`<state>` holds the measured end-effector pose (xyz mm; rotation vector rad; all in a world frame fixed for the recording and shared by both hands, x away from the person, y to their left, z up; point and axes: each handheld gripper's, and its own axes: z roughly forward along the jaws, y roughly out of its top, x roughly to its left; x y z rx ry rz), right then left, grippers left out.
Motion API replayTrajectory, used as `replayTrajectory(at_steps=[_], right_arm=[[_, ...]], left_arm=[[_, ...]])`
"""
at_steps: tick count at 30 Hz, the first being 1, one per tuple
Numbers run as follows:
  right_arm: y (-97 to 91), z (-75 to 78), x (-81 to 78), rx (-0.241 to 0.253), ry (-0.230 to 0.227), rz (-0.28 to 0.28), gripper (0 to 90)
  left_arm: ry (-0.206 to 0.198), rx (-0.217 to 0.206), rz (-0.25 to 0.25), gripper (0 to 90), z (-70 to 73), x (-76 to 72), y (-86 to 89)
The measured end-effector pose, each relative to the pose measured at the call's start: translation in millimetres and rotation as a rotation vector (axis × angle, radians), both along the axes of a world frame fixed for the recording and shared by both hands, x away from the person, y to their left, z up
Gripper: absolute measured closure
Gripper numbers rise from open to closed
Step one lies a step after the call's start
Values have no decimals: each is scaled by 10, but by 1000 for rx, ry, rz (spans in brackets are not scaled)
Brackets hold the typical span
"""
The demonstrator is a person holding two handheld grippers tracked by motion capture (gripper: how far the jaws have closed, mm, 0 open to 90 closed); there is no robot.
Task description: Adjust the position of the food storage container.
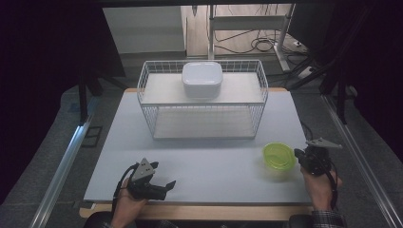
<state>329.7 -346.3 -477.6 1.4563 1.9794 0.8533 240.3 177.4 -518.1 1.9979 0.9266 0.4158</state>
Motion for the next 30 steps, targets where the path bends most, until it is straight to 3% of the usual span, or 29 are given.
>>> replayTrajectory(at_steps=[7,22,30], right_arm=[[59,-20,-12,22,20,7,897],[449,-45,-116,82,62,134,888],[351,-61,-192,106,92,128,893]], left_arm=[[5,15,-2,63,-12,4,-16],[7,15,-7,63,-16,5,-23],[14,7,-14,62,-18,3,-28]])
